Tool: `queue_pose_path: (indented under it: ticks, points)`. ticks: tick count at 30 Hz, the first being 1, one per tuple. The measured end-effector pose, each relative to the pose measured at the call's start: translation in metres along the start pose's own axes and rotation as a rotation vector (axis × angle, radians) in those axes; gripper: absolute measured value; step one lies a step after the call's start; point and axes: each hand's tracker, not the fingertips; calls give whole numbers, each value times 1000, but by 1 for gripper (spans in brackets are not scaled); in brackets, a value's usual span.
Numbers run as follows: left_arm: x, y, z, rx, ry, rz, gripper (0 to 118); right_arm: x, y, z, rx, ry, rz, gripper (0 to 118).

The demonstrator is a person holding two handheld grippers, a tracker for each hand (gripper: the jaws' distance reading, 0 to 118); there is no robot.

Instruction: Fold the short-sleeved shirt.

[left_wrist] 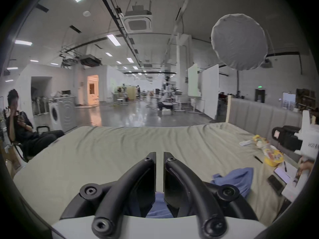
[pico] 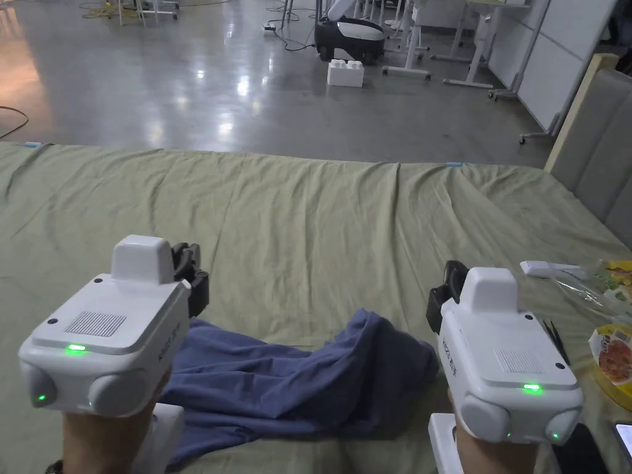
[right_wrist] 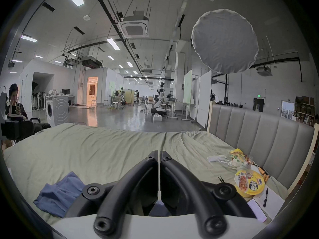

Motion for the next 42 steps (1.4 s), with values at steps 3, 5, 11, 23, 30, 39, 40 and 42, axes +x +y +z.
queue_pose_path:
  ticks: [3, 5, 11, 23, 30, 39, 40, 42]
  points:
    - [-17, -2, 7, -35, 10, 20, 3, -10, 7, 0, 26, 14, -10, 2]
    - [-28, -7, 10, -45, 76, 50, 2, -17, 10, 0, 41, 21, -8, 2]
    - [-62, -21, 3, -161, 73, 118, 2, -28, 9, -2, 41, 56, 20, 2]
    - [-100, -115, -16, -675, 53, 149, 51, -24, -19, -12, -56, 62, 45, 2]
    - [-90, -161, -30, -887, 96, 148, 95, -20, -33, -13, -98, 56, 42, 2]
    - [-61, -153, -19, -868, 88, 39, 4, 2, -52, -16, -167, 19, 23, 3]
    - [-59, -151, -18, -861, 66, 21, 4, 5, -55, -18, -183, 16, 18, 3]
    - [-57, -147, -17, -852, 45, 30, 4, 12, -62, -23, -252, 20, 28, 8]
